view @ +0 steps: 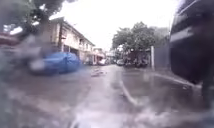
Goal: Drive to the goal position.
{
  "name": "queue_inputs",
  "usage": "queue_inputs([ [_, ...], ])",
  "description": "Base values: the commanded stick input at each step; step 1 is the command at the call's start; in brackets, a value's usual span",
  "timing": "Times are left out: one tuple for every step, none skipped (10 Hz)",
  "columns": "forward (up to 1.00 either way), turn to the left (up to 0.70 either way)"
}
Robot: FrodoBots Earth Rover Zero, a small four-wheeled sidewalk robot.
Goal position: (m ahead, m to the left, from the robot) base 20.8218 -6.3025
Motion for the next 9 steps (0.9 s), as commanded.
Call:
queue_inputs([
  [1.00, 0.00],
  [1.00, 0.00],
  [1.00, 0.00],
  [1.00, 0.00],
  [1.00, 0.00],
  [1.00, 0.00],
  [1.00, 0.00],
  [1.00, 0.00],
  [1.00, 0.00],
])
